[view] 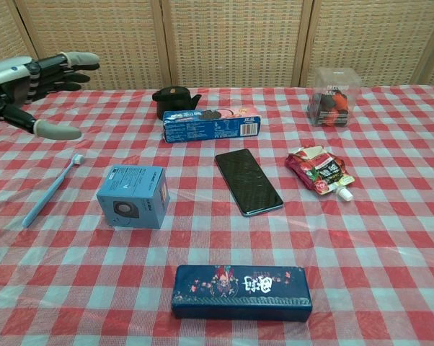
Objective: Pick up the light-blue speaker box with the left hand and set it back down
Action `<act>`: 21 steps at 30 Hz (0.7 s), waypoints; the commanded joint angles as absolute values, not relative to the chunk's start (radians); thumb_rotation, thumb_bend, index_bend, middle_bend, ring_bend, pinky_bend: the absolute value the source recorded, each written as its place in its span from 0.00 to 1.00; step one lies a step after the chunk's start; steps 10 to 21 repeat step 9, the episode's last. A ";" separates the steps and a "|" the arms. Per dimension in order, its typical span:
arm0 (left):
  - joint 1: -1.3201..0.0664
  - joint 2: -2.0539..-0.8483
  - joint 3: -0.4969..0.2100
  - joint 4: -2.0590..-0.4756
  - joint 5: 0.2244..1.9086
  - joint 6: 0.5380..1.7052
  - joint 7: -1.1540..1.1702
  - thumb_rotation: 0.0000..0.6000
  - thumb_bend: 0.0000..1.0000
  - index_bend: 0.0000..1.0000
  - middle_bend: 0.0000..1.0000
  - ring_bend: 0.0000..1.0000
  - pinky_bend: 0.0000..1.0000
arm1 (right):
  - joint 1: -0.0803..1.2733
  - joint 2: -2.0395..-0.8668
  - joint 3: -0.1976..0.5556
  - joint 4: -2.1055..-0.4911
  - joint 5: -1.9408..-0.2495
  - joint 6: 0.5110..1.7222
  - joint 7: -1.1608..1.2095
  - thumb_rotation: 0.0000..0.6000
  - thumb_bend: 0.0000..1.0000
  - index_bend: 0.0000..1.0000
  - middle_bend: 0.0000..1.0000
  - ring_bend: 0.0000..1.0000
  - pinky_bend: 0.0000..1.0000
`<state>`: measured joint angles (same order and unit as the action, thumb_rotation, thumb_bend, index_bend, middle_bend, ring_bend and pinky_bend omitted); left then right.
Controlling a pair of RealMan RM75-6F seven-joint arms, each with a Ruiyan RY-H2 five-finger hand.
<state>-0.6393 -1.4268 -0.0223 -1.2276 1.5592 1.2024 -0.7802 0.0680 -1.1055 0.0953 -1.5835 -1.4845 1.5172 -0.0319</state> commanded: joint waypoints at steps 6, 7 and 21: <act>-0.419 -1.168 0.006 -1.591 1.393 1.376 -0.102 1.00 0.00 0.00 0.00 0.00 0.00 | 0.066 -1.101 0.093 -1.589 -1.493 1.523 -0.021 1.00 0.00 0.00 0.00 0.00 0.00; -0.399 -1.153 0.010 -1.624 1.383 1.396 -0.065 1.00 0.00 0.00 0.00 0.00 0.00 | 0.065 -1.099 0.093 -1.590 -1.495 1.525 -0.018 1.00 0.00 0.00 0.00 0.00 0.00; -0.358 -1.123 0.021 -1.677 1.382 1.441 -0.014 1.00 0.00 0.00 0.00 0.00 0.00 | 0.063 -1.097 0.091 -1.593 -1.500 1.529 -0.013 1.00 0.00 0.00 0.00 0.00 0.00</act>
